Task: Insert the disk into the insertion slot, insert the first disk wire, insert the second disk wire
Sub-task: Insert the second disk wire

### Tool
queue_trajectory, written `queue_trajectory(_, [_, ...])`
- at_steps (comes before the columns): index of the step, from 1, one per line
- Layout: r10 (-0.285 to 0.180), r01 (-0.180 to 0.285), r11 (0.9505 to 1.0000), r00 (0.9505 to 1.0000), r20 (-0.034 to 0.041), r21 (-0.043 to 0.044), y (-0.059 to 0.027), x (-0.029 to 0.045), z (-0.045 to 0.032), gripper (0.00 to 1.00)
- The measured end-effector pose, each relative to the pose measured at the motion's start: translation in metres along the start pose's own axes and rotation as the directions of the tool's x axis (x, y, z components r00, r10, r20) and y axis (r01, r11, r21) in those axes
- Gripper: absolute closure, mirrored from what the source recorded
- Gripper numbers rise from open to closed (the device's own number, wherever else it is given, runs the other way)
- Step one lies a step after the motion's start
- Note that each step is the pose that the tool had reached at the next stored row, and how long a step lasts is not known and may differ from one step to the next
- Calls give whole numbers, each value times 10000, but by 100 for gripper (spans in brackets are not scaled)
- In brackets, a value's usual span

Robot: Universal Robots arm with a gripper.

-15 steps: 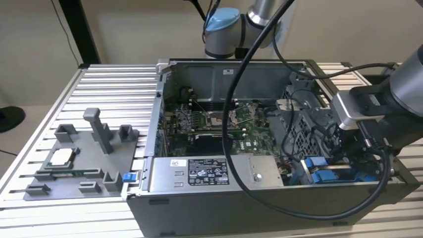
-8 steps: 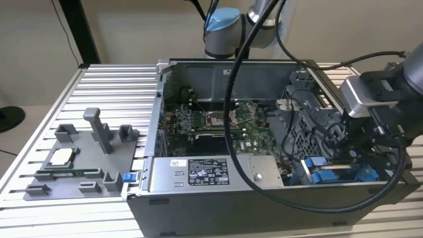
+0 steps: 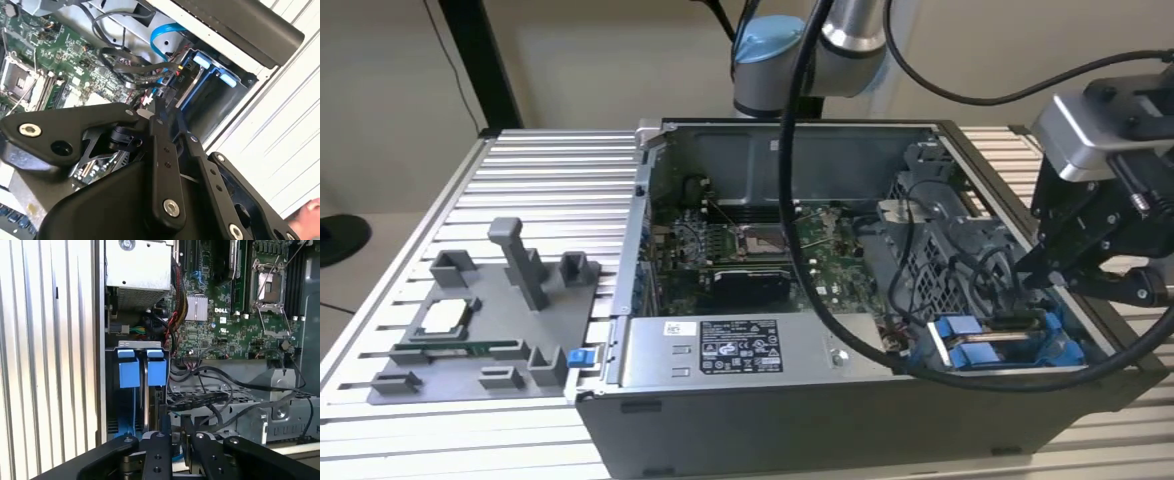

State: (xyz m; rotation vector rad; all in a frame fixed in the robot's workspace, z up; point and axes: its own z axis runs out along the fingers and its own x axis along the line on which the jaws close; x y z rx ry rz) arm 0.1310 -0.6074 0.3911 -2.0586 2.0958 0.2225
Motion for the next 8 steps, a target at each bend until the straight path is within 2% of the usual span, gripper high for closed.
queue_trajectory(8, [-1,1,10000,10000,1,0,-1,-8,-32,0])
